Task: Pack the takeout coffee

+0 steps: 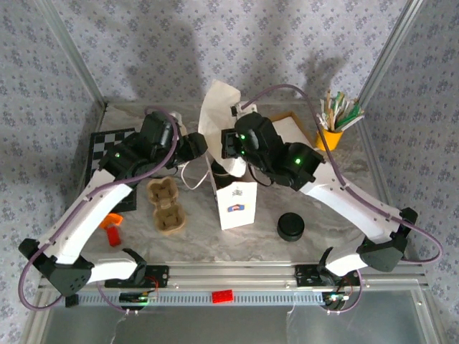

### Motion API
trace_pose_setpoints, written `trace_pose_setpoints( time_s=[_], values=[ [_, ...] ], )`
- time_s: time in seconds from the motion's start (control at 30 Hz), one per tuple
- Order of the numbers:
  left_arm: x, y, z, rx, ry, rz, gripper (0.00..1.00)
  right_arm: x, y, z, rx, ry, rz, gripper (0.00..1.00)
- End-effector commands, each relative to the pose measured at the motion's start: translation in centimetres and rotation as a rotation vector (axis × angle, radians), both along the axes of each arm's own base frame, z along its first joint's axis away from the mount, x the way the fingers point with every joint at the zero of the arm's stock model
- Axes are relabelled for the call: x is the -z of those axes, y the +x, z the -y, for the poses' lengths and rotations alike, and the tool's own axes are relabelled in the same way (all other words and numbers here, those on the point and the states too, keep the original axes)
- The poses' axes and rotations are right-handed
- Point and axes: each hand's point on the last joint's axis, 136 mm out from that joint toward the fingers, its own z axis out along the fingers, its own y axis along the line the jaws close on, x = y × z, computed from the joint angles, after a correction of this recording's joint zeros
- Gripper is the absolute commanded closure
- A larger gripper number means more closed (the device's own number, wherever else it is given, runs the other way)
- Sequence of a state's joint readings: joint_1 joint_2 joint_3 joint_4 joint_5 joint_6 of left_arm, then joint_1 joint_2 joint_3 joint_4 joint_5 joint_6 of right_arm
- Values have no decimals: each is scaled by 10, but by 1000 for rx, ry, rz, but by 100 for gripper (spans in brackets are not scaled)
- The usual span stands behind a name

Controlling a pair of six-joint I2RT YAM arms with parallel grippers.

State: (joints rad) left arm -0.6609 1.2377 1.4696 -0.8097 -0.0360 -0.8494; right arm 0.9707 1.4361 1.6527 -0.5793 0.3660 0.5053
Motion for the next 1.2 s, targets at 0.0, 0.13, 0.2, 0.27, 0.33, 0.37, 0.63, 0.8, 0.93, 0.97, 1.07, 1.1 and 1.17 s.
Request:
trace_pose_setpoints(
  time_s=[0.0, 0.13, 0.2, 0.27, 0.33, 0.37, 0.63, 0.8, 0.93, 0.97, 1.07, 1.1, 1.17],
  values=[
    [2, 2, 7, 13, -31, -10, 42, 2, 3, 7, 29, -19, 31, 100],
    [12, 3, 0, -10, 15, -31, 45, 8, 5, 21, 62, -51, 42, 100],
    [16, 3, -1, -13, 23, -36, 45, 5, 3, 25, 68, -64, 60, 100],
    [22, 3, -2, -12, 34, -49, 45, 1, -1, 23, 47, -76, 78, 100],
    [28, 2, -5, -20, 57, -66, 45, 1, -8, 22, 30, -103, 92, 100],
    [31, 2, -8, -30, 74, -68, 46, 1, -10, 25, 36, -113, 94, 100],
    [34, 2, -12, -42, 77, -69, 49, 7, -20, 37, 40, -249, 128, 100],
    [36, 5, -10, -42, 79, -78, 49, 9, -22, 39, 26, -300, 134, 100],
    [31, 6, -1, -20, 38, -71, 52, 14, -23, 15, -50, -286, 103, 97],
    [31, 6, -1, -18, 36, -71, 53, 16, -22, 10, -52, -294, 95, 96],
    [29, 6, 3, -7, 20, -67, 56, 27, -19, -2, -74, -292, 70, 92],
    [29, 6, 3, -4, 18, -68, 57, 30, -18, -5, -87, -285, 61, 92],
    [29, 7, 2, -11, 20, -68, 59, 29, -12, -6, -84, -259, 51, 91]
  ],
)
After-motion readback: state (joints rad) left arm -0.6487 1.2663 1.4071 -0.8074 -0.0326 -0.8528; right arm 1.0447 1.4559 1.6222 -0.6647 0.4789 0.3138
